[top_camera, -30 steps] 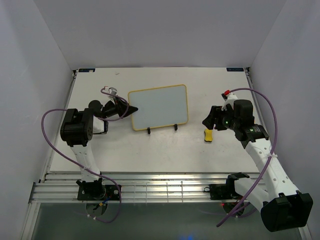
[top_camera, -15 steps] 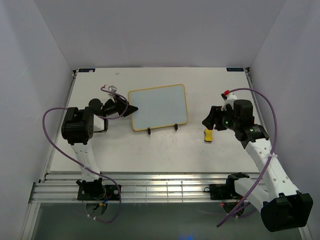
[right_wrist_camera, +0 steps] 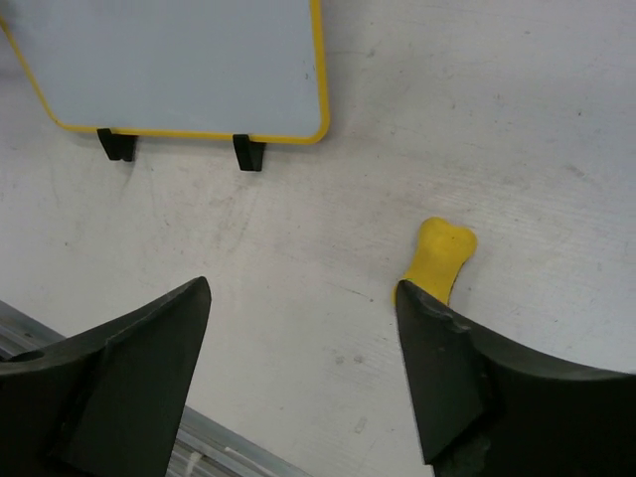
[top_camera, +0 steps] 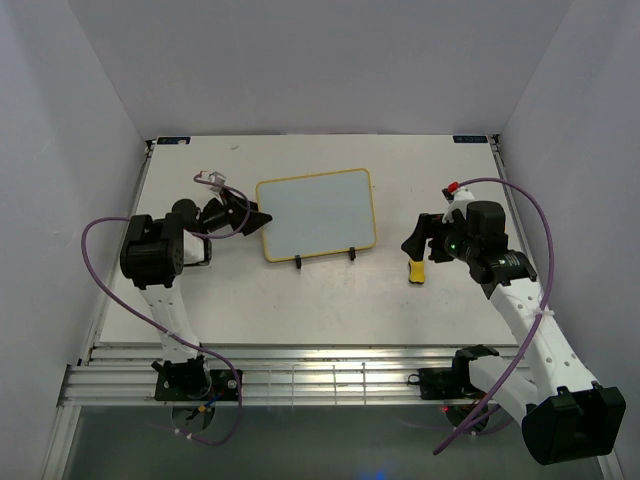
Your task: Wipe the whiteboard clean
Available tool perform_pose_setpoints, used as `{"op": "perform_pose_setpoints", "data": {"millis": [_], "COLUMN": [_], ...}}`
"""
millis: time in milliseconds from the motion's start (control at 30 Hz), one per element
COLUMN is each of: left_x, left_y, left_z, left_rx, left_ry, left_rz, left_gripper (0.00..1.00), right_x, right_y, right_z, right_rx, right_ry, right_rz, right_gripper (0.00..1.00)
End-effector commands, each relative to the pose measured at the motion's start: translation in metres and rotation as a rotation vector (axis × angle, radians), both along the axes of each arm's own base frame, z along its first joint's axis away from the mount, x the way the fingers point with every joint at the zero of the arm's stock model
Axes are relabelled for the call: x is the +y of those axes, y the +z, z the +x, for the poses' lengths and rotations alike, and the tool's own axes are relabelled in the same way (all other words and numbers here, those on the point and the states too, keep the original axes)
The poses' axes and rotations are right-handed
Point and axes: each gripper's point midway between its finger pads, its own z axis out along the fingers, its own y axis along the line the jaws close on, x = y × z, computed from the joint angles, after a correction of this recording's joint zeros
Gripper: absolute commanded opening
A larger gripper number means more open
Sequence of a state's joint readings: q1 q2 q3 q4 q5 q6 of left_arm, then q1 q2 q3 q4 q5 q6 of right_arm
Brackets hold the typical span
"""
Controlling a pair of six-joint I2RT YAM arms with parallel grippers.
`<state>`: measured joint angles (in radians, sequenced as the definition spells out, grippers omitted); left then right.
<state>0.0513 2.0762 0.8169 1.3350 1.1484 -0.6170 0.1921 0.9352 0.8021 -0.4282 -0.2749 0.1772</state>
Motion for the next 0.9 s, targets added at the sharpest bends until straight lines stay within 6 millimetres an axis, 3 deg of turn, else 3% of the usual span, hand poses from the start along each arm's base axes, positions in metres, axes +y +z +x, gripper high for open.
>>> {"op": "perform_pose_setpoints", "data": {"millis": [0,33,67,167,200,267,300,333,400,467,500,567,700,733,767,800,867], "left_x": [0.022,0.026,0.032,0.046,0.051,0.072,0.081,0.09,0.113,0.134,0.144,0.152,0.158,0.153,0.148,0.14,0.108], "left_y": [0.051,0.055,0.061,0.07,0.084,0.072,0.094,0.075,0.077,0.077,0.088,0.076,0.107,0.107,0.131,0.138,0.137], "left_z": [0.01,0.012,0.014,0.024,0.027,0.048,0.058,0.058,0.065,0.054,0.055,0.035,0.007,-0.005,-0.019,-0.028,-0.05], "left_rx": [-0.249,-0.245,-0.235,-0.179,-0.178,0.028,0.036,0.199,0.275,0.372,0.387,0.514,0.498,0.498,0.422,0.389,0.33], "left_ry": [0.097,0.121,0.144,0.227,0.265,0.434,0.503,0.575,0.744,0.892,0.944,0.992,1.019,1.01,1.013,1.012,0.981], "left_rz": [0.019,0.016,0.016,0.01,0.006,0.0,0.002,0.019,0.029,0.063,0.074,0.181,0.268,0.283,0.279,0.292,0.365], "left_gripper": [0.98,0.98,0.98,0.98,0.98,0.98,0.98,0.98,0.98,0.98,0.98,0.98,0.98,0.98,0.98,0.98,0.98], "right_x": [-0.004,-0.004,-0.005,-0.006,-0.007,-0.009,-0.012,-0.014,-0.023,-0.032,-0.04,-0.05,-0.06,-0.061,-0.061,-0.06,-0.06], "right_y": [0.003,0.003,0.003,-0.001,0.0,-0.001,-0.001,0.003,0.006,0.015,0.019,0.033,0.056,0.059,0.066,0.081,0.097], "right_z": [0.007,0.007,0.008,0.008,0.01,0.012,0.014,0.016,0.019,0.022,0.025,0.027,0.024,0.021,0.018,0.016,0.008], "right_rx": [-0.039,-0.042,-0.043,-0.028,-0.029,-0.025,-0.027,-0.033,-0.039,-0.059,-0.066,-0.093,-0.119,-0.114,-0.124,-0.15,-0.183], "right_ry": [-0.027,-0.03,-0.035,-0.045,-0.051,-0.061,-0.077,-0.094,-0.141,-0.19,-0.234,-0.293,-0.345,-0.348,-0.342,-0.338,-0.326], "right_rz": [-0.016,-0.017,-0.019,-0.024,-0.026,-0.033,-0.045,-0.05,-0.081,-0.101,-0.122,-0.141,-0.156,-0.157,-0.153,-0.14,-0.131], "right_gripper": [0.84,0.95,0.9,0.9,0.9,0.9,0.9,0.9,0.9,0.9,0.9,0.9,0.9,0.9,0.9,0.9,0.9]}}
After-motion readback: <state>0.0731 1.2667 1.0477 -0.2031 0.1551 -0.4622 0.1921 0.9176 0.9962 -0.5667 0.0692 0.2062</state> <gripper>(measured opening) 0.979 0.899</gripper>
